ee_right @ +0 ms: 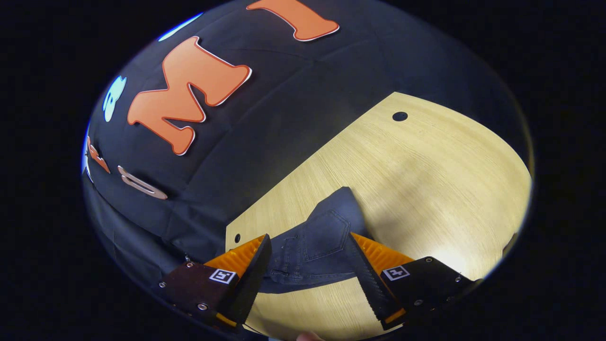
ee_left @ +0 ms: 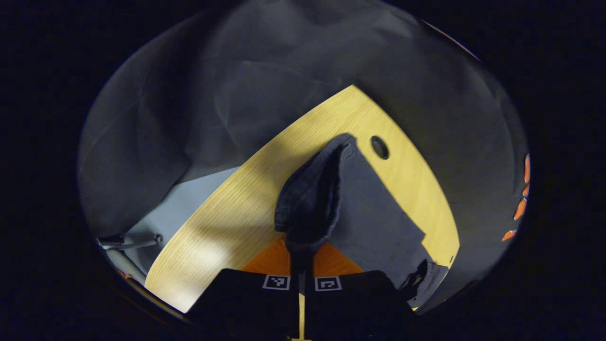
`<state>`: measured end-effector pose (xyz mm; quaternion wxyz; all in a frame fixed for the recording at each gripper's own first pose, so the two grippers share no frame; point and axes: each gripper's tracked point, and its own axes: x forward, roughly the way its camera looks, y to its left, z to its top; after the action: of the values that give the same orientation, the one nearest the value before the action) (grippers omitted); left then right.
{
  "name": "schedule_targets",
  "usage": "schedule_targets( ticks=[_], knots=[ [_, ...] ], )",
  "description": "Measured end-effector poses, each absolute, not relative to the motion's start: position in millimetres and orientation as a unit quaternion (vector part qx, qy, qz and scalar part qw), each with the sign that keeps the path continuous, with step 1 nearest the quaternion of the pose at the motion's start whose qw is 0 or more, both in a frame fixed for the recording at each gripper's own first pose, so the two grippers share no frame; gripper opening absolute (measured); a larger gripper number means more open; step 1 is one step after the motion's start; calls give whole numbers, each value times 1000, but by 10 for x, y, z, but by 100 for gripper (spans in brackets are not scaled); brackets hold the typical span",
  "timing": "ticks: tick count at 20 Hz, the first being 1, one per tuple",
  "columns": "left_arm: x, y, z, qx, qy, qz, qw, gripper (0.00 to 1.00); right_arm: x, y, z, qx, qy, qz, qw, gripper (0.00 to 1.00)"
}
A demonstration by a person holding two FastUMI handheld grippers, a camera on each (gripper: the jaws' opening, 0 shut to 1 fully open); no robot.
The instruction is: Grasp the waist and the cuffs of the jeans and fold them to make the two legs overlap; first hold the waist and fold one-third of the jeans toward the cuffs, then hold the cuffs and fold the remaining one-third in the same direction to finish folding.
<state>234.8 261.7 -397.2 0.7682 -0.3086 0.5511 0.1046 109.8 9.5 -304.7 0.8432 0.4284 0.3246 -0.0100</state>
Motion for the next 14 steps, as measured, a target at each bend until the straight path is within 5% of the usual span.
schedule_targets(
  ticks=[14],
  knots=[
    [2622,1756,-2187,-202,408,-21,890,4,1281,-8,-2916,451,306,7,838,97]
  ],
)
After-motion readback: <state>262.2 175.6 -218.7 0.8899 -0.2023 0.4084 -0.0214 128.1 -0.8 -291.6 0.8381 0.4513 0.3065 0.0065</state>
